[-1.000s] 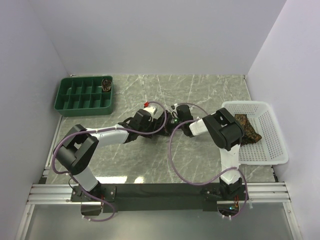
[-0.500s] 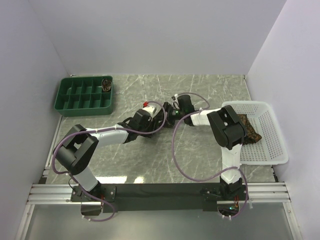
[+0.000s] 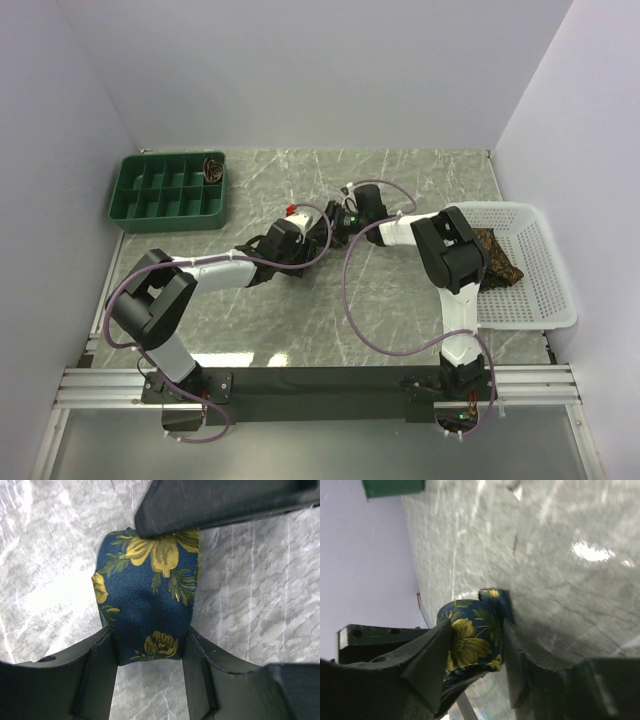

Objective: Roll the ties
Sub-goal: Roll the tie, then place the rolled tie into the container

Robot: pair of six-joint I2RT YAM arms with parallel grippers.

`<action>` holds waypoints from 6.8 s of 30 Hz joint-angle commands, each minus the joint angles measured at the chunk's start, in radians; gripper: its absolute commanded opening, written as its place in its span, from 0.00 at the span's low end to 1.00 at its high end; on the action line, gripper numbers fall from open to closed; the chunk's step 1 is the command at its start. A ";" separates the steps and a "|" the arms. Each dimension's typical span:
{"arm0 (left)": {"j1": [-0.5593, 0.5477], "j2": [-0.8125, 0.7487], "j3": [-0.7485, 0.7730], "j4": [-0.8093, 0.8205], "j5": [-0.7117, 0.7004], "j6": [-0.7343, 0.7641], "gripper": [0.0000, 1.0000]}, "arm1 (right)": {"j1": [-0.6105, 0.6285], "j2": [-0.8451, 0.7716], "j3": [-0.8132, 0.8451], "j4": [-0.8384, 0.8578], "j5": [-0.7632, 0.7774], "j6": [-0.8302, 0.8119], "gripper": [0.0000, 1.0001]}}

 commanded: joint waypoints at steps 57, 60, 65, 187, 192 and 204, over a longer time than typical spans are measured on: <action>-0.013 -0.369 -0.404 0.247 -0.198 -1.030 0.95 | 0.090 -0.029 -0.248 0.334 0.086 0.057 0.00; -0.025 -0.306 -0.388 0.271 -0.169 -1.019 0.94 | 0.090 -0.025 -0.256 0.350 0.086 0.070 0.00; -0.042 -0.228 -0.355 0.301 -0.160 -0.974 0.92 | 0.090 -0.028 -0.259 0.348 0.088 0.070 0.00; 0.928 0.389 0.966 -0.736 0.389 0.253 0.01 | 0.155 -1.177 -0.442 -0.658 0.639 -0.567 0.89; 0.928 0.373 0.935 -0.715 0.334 0.259 0.01 | 0.155 -1.187 -0.445 -0.657 0.640 -0.565 0.88; 0.869 0.367 0.853 -0.678 0.283 0.299 0.01 | 0.155 -1.180 -0.454 -0.641 0.636 -0.562 0.88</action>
